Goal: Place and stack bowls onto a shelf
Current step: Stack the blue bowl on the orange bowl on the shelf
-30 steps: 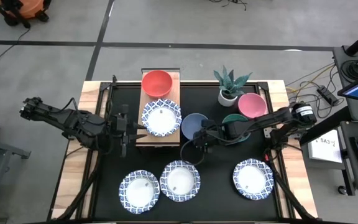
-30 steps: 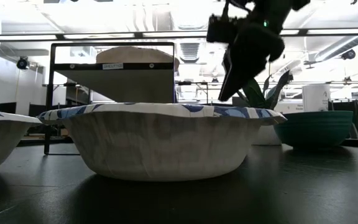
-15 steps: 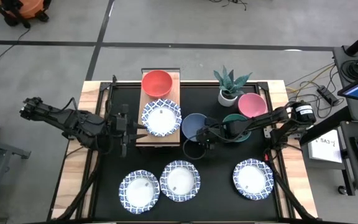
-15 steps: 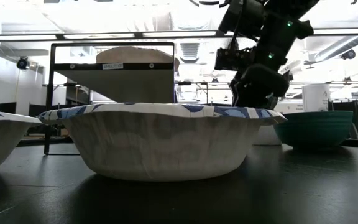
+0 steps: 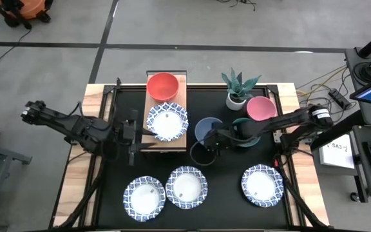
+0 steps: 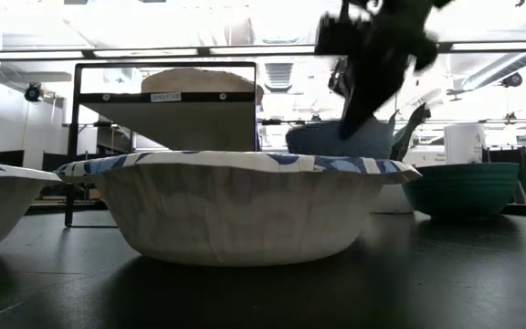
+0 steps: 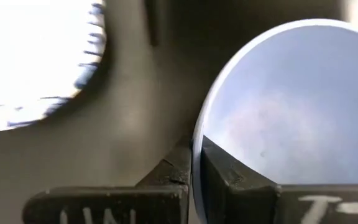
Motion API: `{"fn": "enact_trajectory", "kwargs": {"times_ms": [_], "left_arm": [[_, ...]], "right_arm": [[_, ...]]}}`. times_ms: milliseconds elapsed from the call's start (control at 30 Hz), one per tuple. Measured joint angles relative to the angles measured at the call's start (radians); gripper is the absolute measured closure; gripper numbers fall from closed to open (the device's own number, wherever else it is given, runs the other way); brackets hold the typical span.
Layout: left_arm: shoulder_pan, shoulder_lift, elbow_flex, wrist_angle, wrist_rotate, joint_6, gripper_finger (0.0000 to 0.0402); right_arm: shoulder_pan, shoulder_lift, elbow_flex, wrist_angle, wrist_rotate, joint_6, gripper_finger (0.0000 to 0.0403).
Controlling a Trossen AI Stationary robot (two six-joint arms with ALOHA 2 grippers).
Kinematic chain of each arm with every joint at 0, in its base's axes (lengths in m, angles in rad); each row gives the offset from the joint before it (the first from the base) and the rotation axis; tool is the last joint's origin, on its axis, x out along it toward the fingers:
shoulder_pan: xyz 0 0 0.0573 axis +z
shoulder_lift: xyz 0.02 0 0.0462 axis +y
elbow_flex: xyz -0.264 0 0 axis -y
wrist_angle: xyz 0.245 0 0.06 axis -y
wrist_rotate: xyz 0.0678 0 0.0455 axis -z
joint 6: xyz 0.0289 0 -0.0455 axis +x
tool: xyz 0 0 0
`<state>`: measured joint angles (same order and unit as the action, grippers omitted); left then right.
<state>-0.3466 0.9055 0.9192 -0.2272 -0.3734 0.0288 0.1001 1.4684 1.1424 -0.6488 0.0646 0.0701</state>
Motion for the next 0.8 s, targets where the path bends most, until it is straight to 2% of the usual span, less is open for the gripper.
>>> {"fn": "enact_trajectory", "kwargs": {"times_ms": [200, 300, 400, 600, 800], "left_arm": [[0.000, 0.068, 0.022, 0.060, 0.009, 0.063, 0.0219], [0.000, 0.113, 0.048, 0.073, 0.114, 0.100, 0.0205], [0.000, 0.173, 0.077, 0.108, 0.211, 0.132, 0.0204], [0.000, 0.303, 0.155, 0.137, 0.280, 0.204, 0.0211], [0.000, 0.427, 0.237, 0.128, 0.465, 0.261, 0.0212]], "right_arm": [[0.058, -0.062, 0.147, -0.129, -0.163, 0.125, 0.0394], [0.101, -0.089, 0.192, -0.122, -0.236, 0.183, 0.0394], [0.148, -0.101, 0.217, -0.091, -0.252, 0.226, 0.0394], [0.223, -0.086, 0.220, 0.048, -0.310, 0.226, 0.0394], [0.260, -0.077, 0.214, 0.116, -0.329, 0.226, 0.0394]]}}
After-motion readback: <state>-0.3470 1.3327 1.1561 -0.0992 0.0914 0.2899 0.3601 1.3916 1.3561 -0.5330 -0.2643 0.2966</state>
